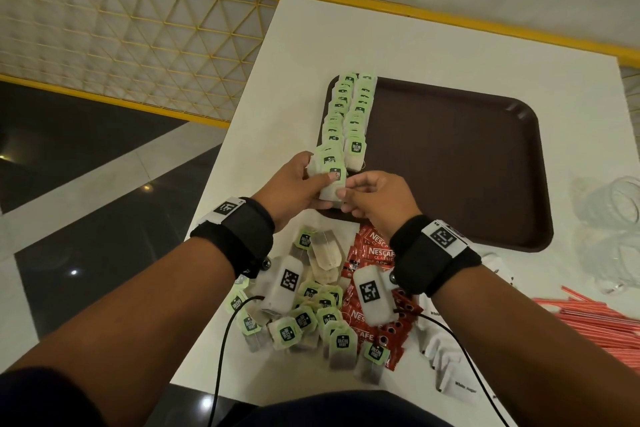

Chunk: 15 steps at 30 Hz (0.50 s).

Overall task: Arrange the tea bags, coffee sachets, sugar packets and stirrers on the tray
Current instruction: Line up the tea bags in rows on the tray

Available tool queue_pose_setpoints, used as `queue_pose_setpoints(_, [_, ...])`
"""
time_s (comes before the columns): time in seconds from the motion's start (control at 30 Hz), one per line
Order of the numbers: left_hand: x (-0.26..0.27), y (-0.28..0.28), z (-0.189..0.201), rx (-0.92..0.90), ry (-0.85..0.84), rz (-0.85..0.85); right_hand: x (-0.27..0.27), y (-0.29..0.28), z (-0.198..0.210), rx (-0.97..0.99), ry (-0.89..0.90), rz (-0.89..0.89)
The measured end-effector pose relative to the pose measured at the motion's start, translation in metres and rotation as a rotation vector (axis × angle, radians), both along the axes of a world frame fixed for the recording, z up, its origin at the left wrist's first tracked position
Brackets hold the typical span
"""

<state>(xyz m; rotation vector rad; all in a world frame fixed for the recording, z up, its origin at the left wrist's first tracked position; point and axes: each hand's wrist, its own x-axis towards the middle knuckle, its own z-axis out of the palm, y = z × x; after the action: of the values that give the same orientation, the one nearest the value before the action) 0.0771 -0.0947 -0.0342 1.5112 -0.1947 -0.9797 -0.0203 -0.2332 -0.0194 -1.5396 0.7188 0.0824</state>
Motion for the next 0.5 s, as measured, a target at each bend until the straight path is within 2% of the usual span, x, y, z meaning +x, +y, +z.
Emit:
queue_pose_setpoints(0.1, [0.001, -0.004, 0.0, -0.008, 0.072, 0.019, 0.001, -0.005, -0.003, 0.021, 0.001, -0.008])
queue_pose_setpoints(0.5, [0.016, -0.009, 0.001, -0.065, -0.005, 0.079, 0.012, -0.03, -0.01, 0.117, 0.004, -0.005])
